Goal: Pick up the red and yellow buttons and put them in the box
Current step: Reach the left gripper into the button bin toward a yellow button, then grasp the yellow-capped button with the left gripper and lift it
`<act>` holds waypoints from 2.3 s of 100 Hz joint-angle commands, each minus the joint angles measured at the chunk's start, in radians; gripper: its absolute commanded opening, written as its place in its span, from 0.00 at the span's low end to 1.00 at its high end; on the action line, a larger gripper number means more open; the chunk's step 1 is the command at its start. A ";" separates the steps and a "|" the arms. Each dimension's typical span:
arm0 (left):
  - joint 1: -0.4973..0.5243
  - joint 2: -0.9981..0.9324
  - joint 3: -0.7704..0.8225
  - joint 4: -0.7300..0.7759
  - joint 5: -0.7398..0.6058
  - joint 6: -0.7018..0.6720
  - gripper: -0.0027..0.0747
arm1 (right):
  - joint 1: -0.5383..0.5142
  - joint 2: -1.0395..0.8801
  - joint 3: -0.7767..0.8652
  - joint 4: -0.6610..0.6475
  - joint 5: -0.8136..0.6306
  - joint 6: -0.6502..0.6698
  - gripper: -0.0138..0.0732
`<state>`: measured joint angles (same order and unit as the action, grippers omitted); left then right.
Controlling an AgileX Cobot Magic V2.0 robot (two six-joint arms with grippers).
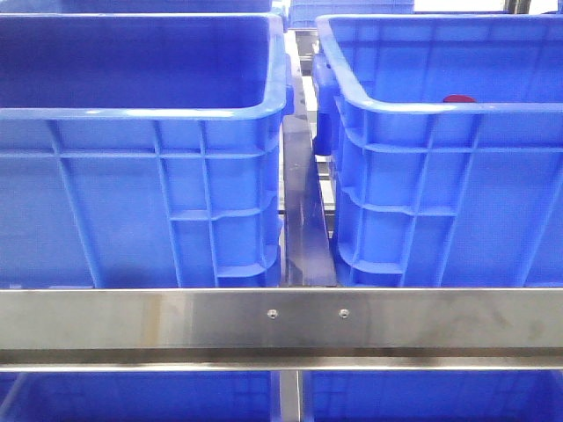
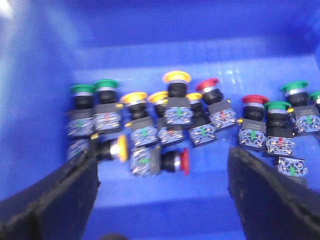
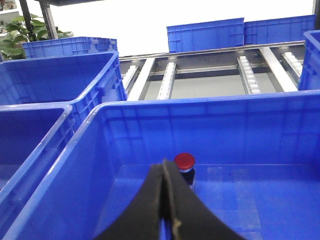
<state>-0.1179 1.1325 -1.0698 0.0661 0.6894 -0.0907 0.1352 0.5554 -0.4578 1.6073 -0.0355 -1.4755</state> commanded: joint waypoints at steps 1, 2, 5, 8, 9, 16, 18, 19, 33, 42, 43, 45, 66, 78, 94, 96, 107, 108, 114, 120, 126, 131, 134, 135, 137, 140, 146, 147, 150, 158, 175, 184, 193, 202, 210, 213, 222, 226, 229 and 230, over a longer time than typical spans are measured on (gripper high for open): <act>-0.026 0.092 -0.082 0.014 -0.080 0.002 0.70 | -0.005 -0.001 -0.025 -0.011 0.013 -0.008 0.08; -0.028 0.100 -0.086 0.015 -0.085 0.002 0.70 | -0.005 -0.001 -0.025 -0.011 0.013 -0.008 0.08; -0.030 0.142 -0.106 0.018 -0.093 0.002 0.70 | -0.005 -0.001 -0.025 -0.011 0.013 -0.008 0.08; -0.030 0.167 -0.121 0.018 -0.095 0.002 0.70 | -0.005 -0.001 -0.025 -0.011 0.013 -0.008 0.08; -0.030 0.184 -0.125 0.018 -0.095 0.002 0.70 | -0.005 -0.001 -0.025 -0.011 0.013 -0.008 0.08; -0.030 0.262 -0.161 0.018 -0.095 0.002 0.70 | -0.005 -0.001 -0.025 -0.011 0.013 -0.008 0.08; -0.030 0.283 -0.170 0.018 -0.095 0.002 0.70 | -0.005 -0.001 -0.025 -0.011 0.013 -0.008 0.08; -0.030 0.297 -0.175 0.018 -0.095 0.002 0.70 | -0.005 -0.001 -0.025 -0.011 0.013 -0.008 0.08; -0.030 0.411 -0.210 0.018 -0.116 0.002 0.70 | -0.005 -0.001 -0.025 -0.011 0.013 -0.008 0.08; -0.030 0.461 -0.210 0.018 -0.146 0.002 0.70 | -0.005 -0.001 -0.025 -0.011 0.013 -0.008 0.08; -0.030 0.464 -0.210 0.018 -0.148 0.002 0.70 | -0.005 -0.001 -0.025 -0.011 0.013 -0.008 0.08; -0.030 0.470 -0.210 0.018 -0.153 0.002 0.70 | -0.005 -0.001 -0.025 -0.011 0.013 -0.008 0.08; -0.028 0.542 -0.210 0.018 -0.210 0.002 0.70 | -0.005 -0.001 -0.025 -0.011 0.013 -0.008 0.08; -0.028 0.569 -0.210 0.018 -0.244 0.002 0.70 | -0.005 -0.001 -0.025 -0.011 0.013 -0.008 0.08; -0.028 0.600 -0.210 0.018 -0.276 0.002 0.70 | -0.005 -0.001 -0.025 -0.011 0.013 -0.008 0.08; -0.028 0.604 -0.210 0.018 -0.280 0.002 0.70 | -0.005 -0.001 -0.025 -0.011 0.013 -0.008 0.08; -0.028 0.621 -0.210 0.018 -0.306 0.002 0.70 | -0.005 -0.001 -0.025 -0.011 0.013 -0.008 0.08; -0.028 0.623 -0.210 0.018 -0.308 0.002 0.70 | -0.005 -0.001 -0.025 -0.011 0.013 -0.008 0.08; -0.028 0.634 -0.210 0.018 -0.315 0.002 0.70 | -0.005 -0.001 -0.025 -0.011 0.013 -0.008 0.08; -0.028 0.645 -0.210 0.018 -0.318 0.002 0.70 | -0.005 -0.001 -0.025 -0.011 0.013 -0.008 0.08; -0.028 0.655 -0.210 0.018 -0.318 0.002 0.70 | -0.005 -0.001 -0.025 -0.011 0.013 -0.008 0.08; -0.028 0.657 -0.210 0.018 -0.318 0.002 0.70 | -0.005 -0.001 -0.025 -0.011 0.013 -0.008 0.08; -0.028 0.657 -0.210 0.018 -0.318 0.002 0.70 | -0.005 -0.001 -0.025 -0.011 0.013 -0.008 0.08; -0.028 0.657 -0.210 0.018 -0.318 0.002 0.70 | -0.005 -0.001 -0.025 -0.011 0.013 -0.008 0.08; -0.028 0.657 -0.210 0.018 -0.318 0.002 0.70 | -0.005 -0.001 -0.025 -0.011 0.013 -0.008 0.08; -0.028 0.657 -0.210 0.018 -0.318 0.002 0.69 | -0.005 -0.001 -0.025 -0.011 0.013 -0.008 0.08; -0.028 0.657 -0.210 0.018 -0.318 0.002 0.66 | -0.005 -0.001 -0.025 -0.011 0.013 -0.008 0.08; -0.028 0.657 -0.210 0.018 -0.318 0.002 0.65 | -0.005 -0.001 -0.025 -0.011 0.013 -0.008 0.08; -0.028 0.657 -0.210 0.018 -0.318 0.002 0.60 | -0.005 -0.001 -0.025 -0.011 0.013 -0.008 0.08; -0.028 0.657 -0.210 0.018 -0.319 0.002 0.46 | -0.005 -0.001 -0.025 -0.011 0.013 -0.008 0.08; -0.028 0.645 -0.210 0.018 -0.312 0.002 0.06 | -0.005 -0.001 -0.025 -0.011 0.013 -0.008 0.08; -0.028 0.614 -0.210 0.018 -0.303 0.002 0.01 | -0.005 -0.001 -0.025 -0.011 0.013 -0.008 0.08; -0.030 0.566 -0.210 0.014 -0.278 0.002 0.01 | -0.005 -0.001 -0.025 -0.011 0.013 -0.008 0.08; -0.038 0.503 -0.210 0.015 -0.235 0.002 0.01 | -0.005 -0.001 -0.025 -0.011 0.013 -0.008 0.08; -0.057 0.443 -0.210 0.015 -0.194 0.002 0.01 | -0.005 -0.001 -0.025 -0.011 0.013 -0.008 0.08; -0.068 0.413 -0.210 0.015 -0.180 0.002 0.01 | -0.005 -0.001 -0.025 -0.011 0.013 -0.008 0.08; -0.103 0.335 -0.210 0.015 -0.137 0.002 0.01 | -0.005 -0.001 -0.025 -0.011 0.014 -0.008 0.08; -0.125 0.304 -0.210 0.015 -0.120 0.002 0.01 | -0.005 -0.001 -0.025 -0.011 0.014 -0.008 0.08; -0.141 0.274 -0.210 0.015 -0.107 0.002 0.01 | -0.005 -0.001 -0.025 -0.011 0.014 -0.008 0.08; -0.150 0.269 -0.210 0.015 -0.101 0.002 0.01 | -0.005 -0.001 -0.025 -0.011 0.014 -0.008 0.08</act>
<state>-0.2195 1.5172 -1.2520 0.0828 0.5970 -0.0888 0.1352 0.5554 -0.4578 1.6073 -0.0355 -1.4755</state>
